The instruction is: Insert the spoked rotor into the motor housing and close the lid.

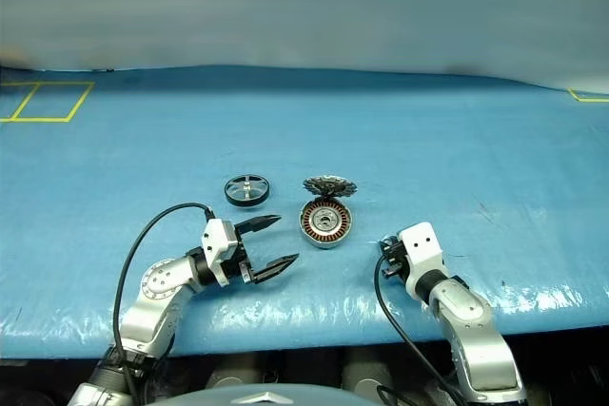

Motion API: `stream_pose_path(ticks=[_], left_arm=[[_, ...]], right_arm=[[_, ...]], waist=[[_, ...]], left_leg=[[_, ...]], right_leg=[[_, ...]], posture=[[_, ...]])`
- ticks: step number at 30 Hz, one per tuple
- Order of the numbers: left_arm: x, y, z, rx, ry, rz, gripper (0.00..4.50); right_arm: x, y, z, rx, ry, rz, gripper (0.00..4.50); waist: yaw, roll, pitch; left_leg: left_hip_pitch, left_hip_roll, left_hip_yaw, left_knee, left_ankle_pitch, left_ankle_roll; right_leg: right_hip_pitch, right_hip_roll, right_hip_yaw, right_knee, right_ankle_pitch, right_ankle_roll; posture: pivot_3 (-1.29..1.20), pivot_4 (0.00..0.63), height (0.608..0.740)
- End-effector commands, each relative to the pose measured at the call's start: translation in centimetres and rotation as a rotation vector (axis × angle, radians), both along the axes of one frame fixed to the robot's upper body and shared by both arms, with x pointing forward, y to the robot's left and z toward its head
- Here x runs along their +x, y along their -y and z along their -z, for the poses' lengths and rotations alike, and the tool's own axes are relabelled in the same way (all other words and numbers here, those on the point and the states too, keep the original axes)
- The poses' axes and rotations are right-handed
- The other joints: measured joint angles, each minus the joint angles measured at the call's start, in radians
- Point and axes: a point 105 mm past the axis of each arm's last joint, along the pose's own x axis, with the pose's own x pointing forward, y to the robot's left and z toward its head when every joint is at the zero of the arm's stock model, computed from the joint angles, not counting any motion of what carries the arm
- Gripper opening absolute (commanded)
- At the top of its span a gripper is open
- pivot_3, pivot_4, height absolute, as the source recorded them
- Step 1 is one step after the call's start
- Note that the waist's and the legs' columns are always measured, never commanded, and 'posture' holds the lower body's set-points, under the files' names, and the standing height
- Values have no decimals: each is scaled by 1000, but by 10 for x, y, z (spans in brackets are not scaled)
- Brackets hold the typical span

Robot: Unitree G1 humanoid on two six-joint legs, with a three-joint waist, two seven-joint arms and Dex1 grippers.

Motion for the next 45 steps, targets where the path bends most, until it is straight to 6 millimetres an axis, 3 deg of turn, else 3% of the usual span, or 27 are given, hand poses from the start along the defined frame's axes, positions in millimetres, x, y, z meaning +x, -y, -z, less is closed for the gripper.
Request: stream_pose_path(ticks=[1, 3, 12, 17, 20, 33, 45], left_arm=[[-5, 7, -15, -20, 64, 76, 4500], [-6, 7, -15, -21, 61, 89, 4500], [-7, 3, -9, -20, 37, 103, 4500], [-4, -3, -4, -16, 45, 81, 4500], [-1, -5, -1, -16, 53, 63, 4500], [-1, -1, 5, -15, 59, 37, 4500], [-6, 0, 2, -15, 56, 23, 4500]], right_arm=[[-7, -2, 12, 1, -67, 7, 660], [-5, -4, 9, -1, -54, -1, 660], [9, -53, -69, 61, 188, -218, 660], [9, -68, -88, 78, 220, -297, 660], [6, -83, -87, 95, 189, -375, 660], [39, -101, -62, 73, 137, -407, 660], [42, -99, -49, 50, 95, -399, 660]], waist=[[0, 0, 0], [-1, 0, 0], [-10, 1, 1], [-7, 1, 1], [-9, 1, 1], [-12, 1, 1], [-12, 1, 1]], left_leg=[[0, 0, 0, 0, 0, 0], [0, 0, 0, 0, 0, 0], [-3, 0, 1, 0, 0, 0], [-3, 0, 0, 0, 0, 0], [-3, 0, 0, 0, 0, 0], [-3, 0, 1, -1, 0, 0], [-3, 0, 1, -1, 0, 0]], right_leg=[[0, 0, 0, 0, 0, 0], [0, 0, 0, 0, 0, 0], [0, 1, 1, 1, 0, 0], [0, 1, 1, 1, 0, 0], [0, 1, 1, 1, 0, 0], [0, 2, 1, 1, 2, -4], [0, 2, 1, 1, 2, -3]], posture=[[0, 150, 740], [0, 150, 740], [0, 150, 740], [0, 150, 740], [0, 150, 740], [0, 150, 740], [0, 150, 740]])
